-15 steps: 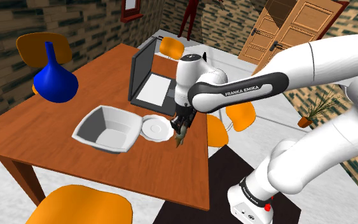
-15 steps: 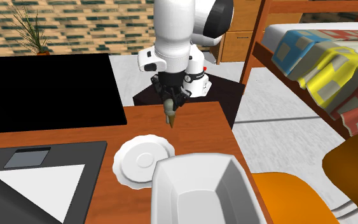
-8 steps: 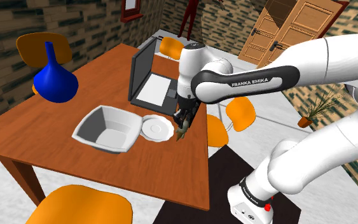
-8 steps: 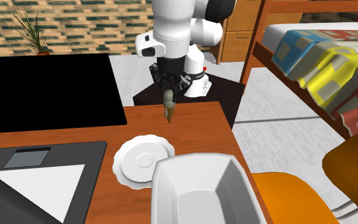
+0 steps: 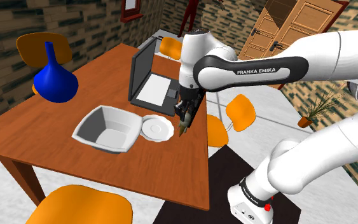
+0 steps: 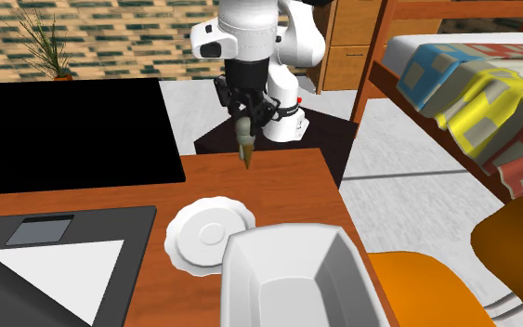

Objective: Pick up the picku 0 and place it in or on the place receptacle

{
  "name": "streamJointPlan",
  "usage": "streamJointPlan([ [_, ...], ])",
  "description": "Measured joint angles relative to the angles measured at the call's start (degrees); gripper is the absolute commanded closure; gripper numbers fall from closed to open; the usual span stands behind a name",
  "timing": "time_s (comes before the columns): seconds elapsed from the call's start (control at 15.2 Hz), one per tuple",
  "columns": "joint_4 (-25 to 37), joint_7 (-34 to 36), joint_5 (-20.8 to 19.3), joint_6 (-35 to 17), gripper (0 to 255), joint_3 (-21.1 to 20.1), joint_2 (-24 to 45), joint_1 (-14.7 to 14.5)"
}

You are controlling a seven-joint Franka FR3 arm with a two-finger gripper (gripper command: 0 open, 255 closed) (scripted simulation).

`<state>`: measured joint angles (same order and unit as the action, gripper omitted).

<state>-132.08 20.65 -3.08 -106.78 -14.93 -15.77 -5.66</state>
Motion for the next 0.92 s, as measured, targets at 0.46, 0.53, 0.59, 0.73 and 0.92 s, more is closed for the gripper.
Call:
streamJointPlan([
  [0.46, 18.04, -0.67, -3.41, 5.81, 255, 0.47, 12.55, 1.63],
  [0.53, 21.17, -0.58, -3.89, 6.94, 255, 0.42, 14.62, 1.66],
  [0.59, 23.76, -0.8, -4.24, 8.18, 255, 0.5, 16.0, 1.75],
  [0.73, 30.17, -0.66, -5.25, 10.39, 255, 0.44, 20.37, 1.62],
  [0.92, 35.11, -0.82, -6.22, 11.62, 255, 0.64, 24.2, 1.61],
])
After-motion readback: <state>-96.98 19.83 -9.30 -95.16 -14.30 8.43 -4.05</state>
